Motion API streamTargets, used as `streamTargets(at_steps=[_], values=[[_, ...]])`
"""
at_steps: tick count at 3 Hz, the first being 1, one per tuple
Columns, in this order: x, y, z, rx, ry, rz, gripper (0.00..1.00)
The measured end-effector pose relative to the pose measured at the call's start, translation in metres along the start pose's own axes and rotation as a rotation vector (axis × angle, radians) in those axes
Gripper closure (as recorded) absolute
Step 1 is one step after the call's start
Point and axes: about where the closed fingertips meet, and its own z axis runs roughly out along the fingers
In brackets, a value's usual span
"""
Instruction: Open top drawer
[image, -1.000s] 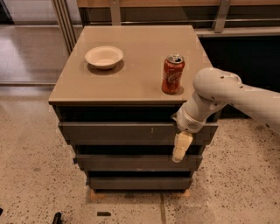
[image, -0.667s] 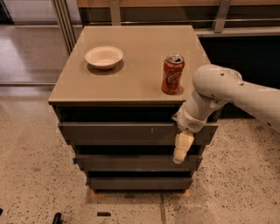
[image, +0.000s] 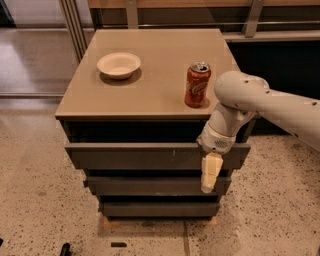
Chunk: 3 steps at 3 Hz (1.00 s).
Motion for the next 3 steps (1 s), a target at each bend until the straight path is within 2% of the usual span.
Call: streamTargets(at_steps=[1,2,3], values=[[0.0,0.003,-0.002,-0.012,0.003,0.002,0.0],[0.007,0.03,-0.021,-0.085,0.048,0.009,0.0],[0.011,0.048,-0.039,-0.115,0.075,0.014,0.0]])
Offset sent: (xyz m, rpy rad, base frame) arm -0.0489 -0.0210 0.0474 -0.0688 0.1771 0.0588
